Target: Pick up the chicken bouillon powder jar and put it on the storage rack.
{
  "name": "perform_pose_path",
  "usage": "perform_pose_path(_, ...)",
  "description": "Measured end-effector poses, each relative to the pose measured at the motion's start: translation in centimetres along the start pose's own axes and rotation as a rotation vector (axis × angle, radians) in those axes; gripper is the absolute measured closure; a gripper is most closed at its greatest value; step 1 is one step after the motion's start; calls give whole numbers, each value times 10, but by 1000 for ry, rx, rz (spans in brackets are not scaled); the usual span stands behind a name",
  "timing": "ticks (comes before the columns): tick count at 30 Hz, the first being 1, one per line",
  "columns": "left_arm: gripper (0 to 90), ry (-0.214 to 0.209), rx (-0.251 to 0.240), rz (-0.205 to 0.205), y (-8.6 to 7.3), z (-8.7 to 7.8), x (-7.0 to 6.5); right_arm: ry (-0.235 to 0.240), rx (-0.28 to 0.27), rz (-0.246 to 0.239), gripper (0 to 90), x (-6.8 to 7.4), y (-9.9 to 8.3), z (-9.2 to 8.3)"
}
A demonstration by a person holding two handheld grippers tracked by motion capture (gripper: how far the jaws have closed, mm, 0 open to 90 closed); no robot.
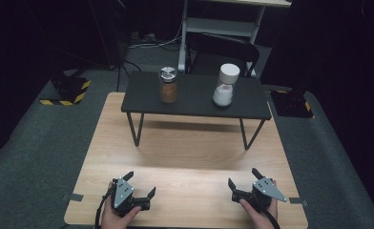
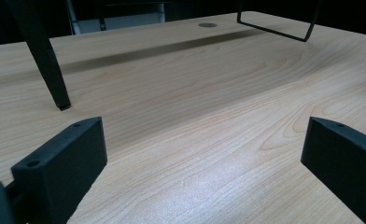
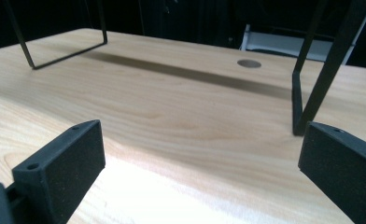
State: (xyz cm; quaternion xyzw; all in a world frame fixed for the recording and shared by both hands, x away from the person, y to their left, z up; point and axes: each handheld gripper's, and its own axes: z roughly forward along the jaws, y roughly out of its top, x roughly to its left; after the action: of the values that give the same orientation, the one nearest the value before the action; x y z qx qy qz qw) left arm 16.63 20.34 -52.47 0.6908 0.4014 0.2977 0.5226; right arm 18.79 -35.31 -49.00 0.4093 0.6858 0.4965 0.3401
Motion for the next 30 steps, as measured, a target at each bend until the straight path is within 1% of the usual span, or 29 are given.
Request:
perform_pose_path(5,6,0,3,-4,0,0,0,-1,31,-5,5,0,-6,-2)
perform_pose_path(7,6,1,3,3,1,0,-1,-3,36,-4,4,-1,-8,-3)
perform_pose_path(10,6,-1,2,3,0,0,0,-5,43,1,0,-1,-9,-3)
perform_pose_path(13,6,-2,0,-1,0,0,0,-9,66,-7,2,-1,-11,-3)
perform_pose_path(16,6,-2,-1,-3,0,0,0,-10,67,-6,1,-2,-11,-4)
perform_pose_path(21,6,-4,0,0,0,-1,0,-15,101,-14,2,-3,-7,-5)
perform_pose_path(23,6,-3,0,2,0,-1,0,-14,106,-13,2,-3,-6,-5)
perform_pose_path(24,6,-4,1,3,0,-1,0,-4,113,-10,3,-5,-5,-5)
perform_pose_path(27,6,-2,8,7,1,0,-1,-8,130,-13,3,-4,-2,-3)
perform_pose_path(30,6,-1,12,8,2,0,-2,-13,126,-22,3,-2,-3,-3)
